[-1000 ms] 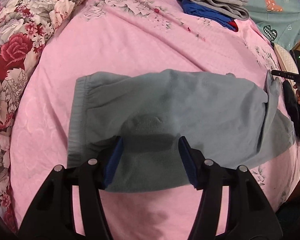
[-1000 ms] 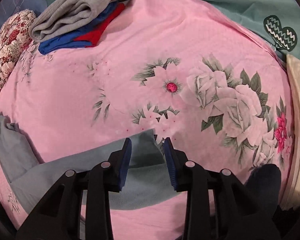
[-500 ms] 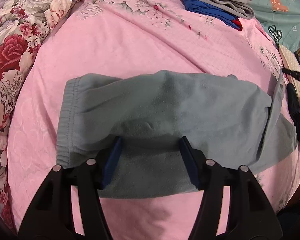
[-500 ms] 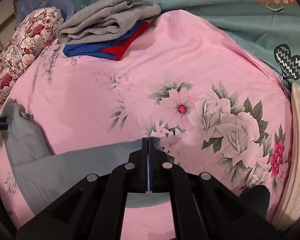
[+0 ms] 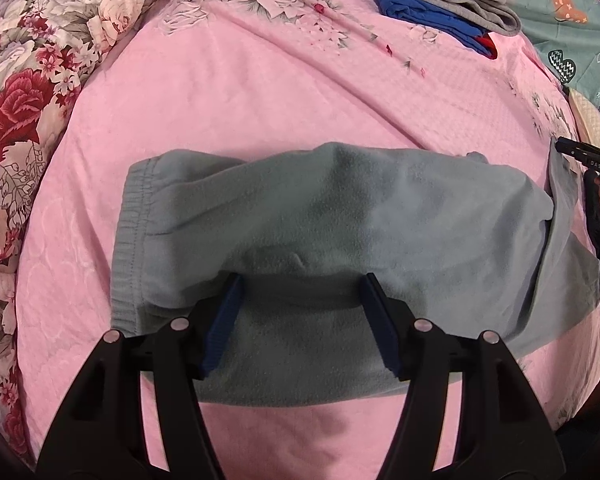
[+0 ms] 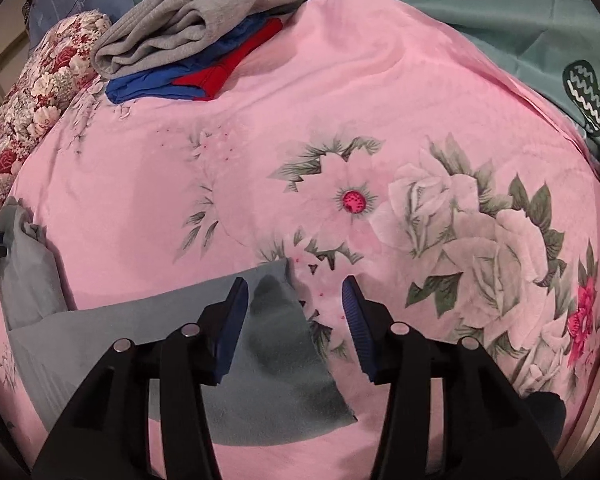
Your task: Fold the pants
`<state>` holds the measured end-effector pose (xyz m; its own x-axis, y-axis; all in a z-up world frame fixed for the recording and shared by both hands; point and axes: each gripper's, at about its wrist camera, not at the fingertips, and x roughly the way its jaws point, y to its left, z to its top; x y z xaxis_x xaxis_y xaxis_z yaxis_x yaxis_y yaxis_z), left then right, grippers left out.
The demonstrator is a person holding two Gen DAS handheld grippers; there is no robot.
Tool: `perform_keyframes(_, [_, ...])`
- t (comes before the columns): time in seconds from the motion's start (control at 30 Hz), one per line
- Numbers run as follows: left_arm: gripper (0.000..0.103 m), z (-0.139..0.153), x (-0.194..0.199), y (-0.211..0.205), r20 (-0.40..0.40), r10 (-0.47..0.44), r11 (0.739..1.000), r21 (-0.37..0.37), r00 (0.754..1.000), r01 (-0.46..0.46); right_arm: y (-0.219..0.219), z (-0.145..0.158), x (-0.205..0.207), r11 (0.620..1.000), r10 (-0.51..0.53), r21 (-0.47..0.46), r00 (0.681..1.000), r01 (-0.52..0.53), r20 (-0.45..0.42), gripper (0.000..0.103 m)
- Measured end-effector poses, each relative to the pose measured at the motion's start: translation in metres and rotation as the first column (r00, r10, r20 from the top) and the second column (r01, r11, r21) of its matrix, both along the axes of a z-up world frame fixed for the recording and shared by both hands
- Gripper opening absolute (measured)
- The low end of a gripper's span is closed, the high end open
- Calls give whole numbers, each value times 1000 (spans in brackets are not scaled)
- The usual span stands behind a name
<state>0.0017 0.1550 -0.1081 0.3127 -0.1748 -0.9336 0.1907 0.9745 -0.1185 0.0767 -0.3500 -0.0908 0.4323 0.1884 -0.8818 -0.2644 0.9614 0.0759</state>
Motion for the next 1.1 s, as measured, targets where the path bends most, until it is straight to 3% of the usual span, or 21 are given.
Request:
perform_keyframes(0.1, [64,0,1,-1,-3,2,1000,5,1000,-2,9,-1,6,999,29,-28,999,-28,23,45])
perform_keyframes(0.17, [65,0,1,-1,-5,5,1000,3,1000,-5,11,1,9,998,67,-13,998,-68,-17,2])
perform_keyframes(0.27, [66,-1,2,-2,-4,8,1000,5,1000,-8,18,8,5,993,86,-76,996,-85,3,2])
perform_keyframes(0.43, [66,0,3,0,-11,17,1000,-1,1000,-17,8,45,-22,997,63,-38,993,-60,96,2])
perform_keyframes(0.67, [66,-1,4,-2,-13,25,999,19,1000,-25,-11,90,-90,997,64,-42,978,-57,197,2])
perform_keyframes(0.83, [67,0,7,-4,-25,31,999,39,999,-30,-25,116,-163,998,58,-11,960,-57,273,1])
perform_keyframes(1.0, [68,-1,10,-7,-29,33,998,51,999,-31,-35,97,-225,999,36,-6,967,-36,253,2])
perform_keyframes(1.1, [68,-1,12,-8,-43,32,998,61,999,-29,-48,77,-250,998,-21,62,974,7,224,2])
